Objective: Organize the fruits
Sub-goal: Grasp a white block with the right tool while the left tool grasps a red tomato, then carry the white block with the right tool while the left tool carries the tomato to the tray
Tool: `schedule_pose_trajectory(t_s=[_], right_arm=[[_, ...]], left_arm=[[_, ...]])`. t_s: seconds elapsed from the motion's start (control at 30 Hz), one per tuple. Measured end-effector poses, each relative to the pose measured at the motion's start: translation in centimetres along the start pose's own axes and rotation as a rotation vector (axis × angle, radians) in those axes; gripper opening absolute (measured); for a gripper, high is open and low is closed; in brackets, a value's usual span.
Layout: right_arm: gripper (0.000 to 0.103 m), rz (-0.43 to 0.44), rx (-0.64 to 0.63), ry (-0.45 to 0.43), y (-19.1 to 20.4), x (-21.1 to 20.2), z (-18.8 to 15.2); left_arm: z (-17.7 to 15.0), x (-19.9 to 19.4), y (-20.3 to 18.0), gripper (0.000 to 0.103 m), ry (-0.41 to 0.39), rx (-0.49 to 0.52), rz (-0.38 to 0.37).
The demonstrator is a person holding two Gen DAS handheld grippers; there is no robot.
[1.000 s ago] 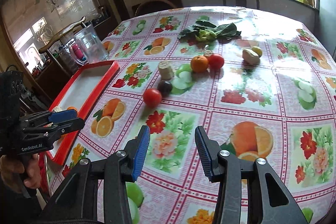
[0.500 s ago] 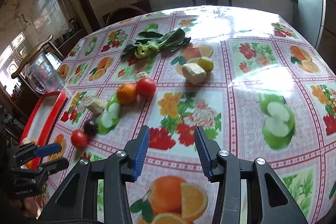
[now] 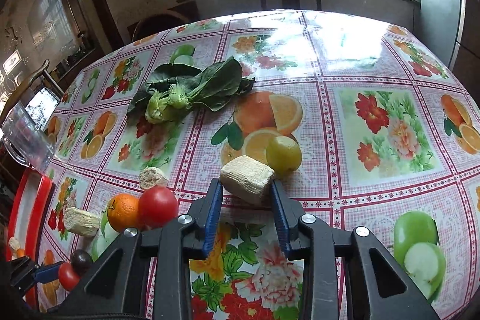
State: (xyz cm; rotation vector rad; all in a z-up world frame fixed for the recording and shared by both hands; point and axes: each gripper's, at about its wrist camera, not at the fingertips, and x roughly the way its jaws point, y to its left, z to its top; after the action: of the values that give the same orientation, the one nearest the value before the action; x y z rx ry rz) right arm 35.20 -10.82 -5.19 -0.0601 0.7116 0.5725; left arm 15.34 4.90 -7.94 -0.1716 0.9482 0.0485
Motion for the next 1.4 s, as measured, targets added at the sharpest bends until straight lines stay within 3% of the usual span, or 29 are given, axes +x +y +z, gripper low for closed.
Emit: schedule_pose_trajectory(t_s=[0.07, 0.5, 0.93, 1.4], right_arm=[[0.033, 0.001, -0.006, 0.000, 0.3, -0.4, -0.5], [0.033, 0.133, -0.041, 0.013, 4.0, -7.6, -7.8], [0.033, 0.221, -0.082, 0.003, 9.4, -12.0, -10.3], [0.033, 0.304, -0.164, 0.044, 16.5, -12.3, -12.2]], left_arm=[[-0.1, -0.1, 0.2, 0.031, -0.006, -0.001, -0.001], [-2.3, -2.6, 1.1, 0.031, -0.020, -0.056, -0.064], [-4.9, -7.8, 3.5, 0.031, -0.098, -0.121, -0.061], [-7.5, -11.3, 7.5, 0.031, -0.150, -0.205, -0.031]])
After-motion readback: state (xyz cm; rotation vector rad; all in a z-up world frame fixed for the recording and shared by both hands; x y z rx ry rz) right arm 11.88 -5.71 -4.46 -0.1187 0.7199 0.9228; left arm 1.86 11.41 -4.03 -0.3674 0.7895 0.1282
